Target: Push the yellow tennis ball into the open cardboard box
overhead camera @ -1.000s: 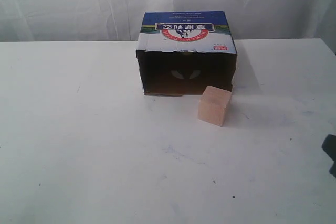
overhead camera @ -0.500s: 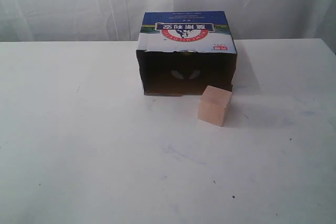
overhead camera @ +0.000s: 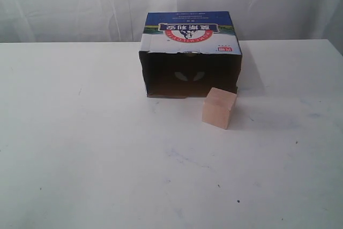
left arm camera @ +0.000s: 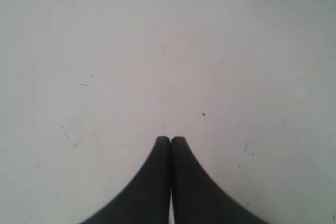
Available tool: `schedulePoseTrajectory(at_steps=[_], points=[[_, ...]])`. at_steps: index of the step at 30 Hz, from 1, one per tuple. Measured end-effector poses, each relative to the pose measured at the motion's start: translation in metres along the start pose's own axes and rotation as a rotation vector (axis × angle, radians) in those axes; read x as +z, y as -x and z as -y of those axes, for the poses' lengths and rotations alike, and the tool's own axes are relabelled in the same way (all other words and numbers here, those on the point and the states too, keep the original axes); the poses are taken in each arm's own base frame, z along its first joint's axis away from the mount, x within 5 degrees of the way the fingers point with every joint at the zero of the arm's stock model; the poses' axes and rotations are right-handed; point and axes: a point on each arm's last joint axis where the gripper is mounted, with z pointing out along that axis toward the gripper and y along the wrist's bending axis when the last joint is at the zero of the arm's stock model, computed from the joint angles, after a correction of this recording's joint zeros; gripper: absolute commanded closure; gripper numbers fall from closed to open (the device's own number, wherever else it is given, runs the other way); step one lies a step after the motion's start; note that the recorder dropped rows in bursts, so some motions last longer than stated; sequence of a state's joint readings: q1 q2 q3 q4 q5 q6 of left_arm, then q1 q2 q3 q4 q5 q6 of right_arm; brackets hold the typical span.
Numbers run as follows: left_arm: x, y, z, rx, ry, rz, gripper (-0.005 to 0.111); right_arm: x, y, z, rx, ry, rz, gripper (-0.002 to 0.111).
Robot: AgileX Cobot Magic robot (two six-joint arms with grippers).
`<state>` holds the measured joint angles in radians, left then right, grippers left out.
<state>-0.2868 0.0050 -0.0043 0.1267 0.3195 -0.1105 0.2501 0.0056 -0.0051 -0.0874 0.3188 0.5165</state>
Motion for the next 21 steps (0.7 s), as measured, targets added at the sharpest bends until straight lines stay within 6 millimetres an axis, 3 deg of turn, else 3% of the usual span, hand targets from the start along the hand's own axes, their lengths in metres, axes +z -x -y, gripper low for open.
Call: schedulePoseTrajectory(at_steps=[5, 21], points=[[0.0000, 0.0000, 0.0000, 0.000, 0.000, 0.000, 0.107, 0.0000, -0.0001, 0.0001, -0.212, -0.001, -0.002, 0.108], [0.0000, 0.0000, 0.0000, 0.000, 0.000, 0.000, 0.107, 0.0000, -0.0001, 0.0002, -0.466, -0.002, -0.002, 0.108]])
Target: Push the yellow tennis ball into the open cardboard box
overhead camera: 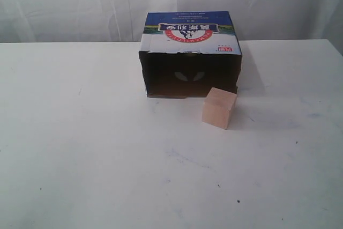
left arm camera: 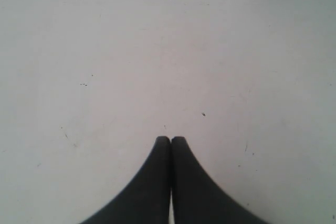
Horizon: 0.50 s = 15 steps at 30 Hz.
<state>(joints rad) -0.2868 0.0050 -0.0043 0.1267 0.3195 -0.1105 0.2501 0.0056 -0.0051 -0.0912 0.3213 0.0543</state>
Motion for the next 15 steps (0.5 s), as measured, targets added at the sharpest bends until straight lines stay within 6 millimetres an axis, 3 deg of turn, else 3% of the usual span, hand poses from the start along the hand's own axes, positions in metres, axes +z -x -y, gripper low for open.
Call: schedulePoseTrajectory(at_steps=[15], points=[[0.0000, 0.0000, 0.0000, 0.000, 0.000, 0.000, 0.107, 0.0000, -0.0002, -0.0002, -0.009, 0.002, -0.002, 0.108]])
